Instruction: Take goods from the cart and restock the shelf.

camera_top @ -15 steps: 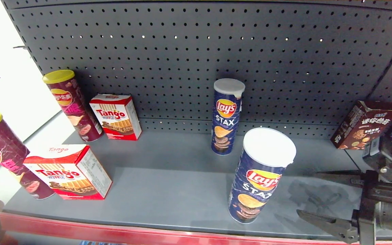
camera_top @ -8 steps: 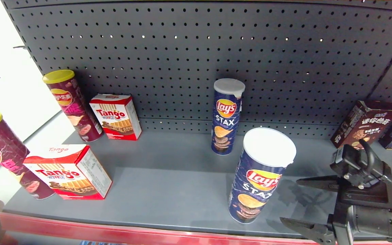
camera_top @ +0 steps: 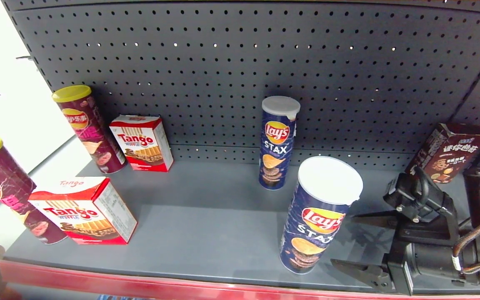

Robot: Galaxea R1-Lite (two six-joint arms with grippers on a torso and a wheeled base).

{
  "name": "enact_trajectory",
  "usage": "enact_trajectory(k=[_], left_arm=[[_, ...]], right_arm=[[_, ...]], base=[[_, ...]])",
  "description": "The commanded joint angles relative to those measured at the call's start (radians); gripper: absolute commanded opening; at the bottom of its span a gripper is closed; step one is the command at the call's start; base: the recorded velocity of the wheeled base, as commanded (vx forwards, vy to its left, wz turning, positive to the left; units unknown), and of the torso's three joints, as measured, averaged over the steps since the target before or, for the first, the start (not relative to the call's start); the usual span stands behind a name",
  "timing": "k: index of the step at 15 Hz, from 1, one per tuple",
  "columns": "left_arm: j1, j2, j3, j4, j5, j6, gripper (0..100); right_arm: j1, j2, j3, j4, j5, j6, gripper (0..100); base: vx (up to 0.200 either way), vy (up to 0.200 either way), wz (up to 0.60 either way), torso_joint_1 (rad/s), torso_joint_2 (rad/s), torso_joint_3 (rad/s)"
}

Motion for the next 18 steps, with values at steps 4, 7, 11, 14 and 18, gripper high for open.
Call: enact_trajectory(k=[4,7,11,14,18], left_arm=[[0.0,0.002,0.0,-0.001,0.0,-0.001,100],[0.0,0.002,0.0,-0.001,0.0,-0.001,100],[0.0,0.002,0.0,-0.001,0.0,-0.001,100],[0.0,0.002,0.0,-0.001,-0.001,-0.001,100],[0.0,0.002,0.0,-0.001,-0.001,-0.001,100]], right_arm=[[-0.001,0.051,-0.044,0.0,0.0,-0.002,100],[-0.01,0.065,-0.054,-0.003,0.0,-0.002,100],[-0.033,0.077,-0.064,-0.005,0.0,-0.002,100],[-0.053,0.079,-0.061,-0.023,-0.001,-0.002,100],[-0.064,0.073,-0.063,-0.023,-0.001,-0.002,100]], base=[[0.0,0.0,0.0,0.0,0.0,0.0],[0.0,0.0,0.0,0.0,0.0,0.0],[0.0,0.0,0.0,0.0,0.0,0.0],[0.0,0.0,0.0,0.0,0.0,0.0],[0.0,0.0,0.0,0.0,0.0,0.0]])
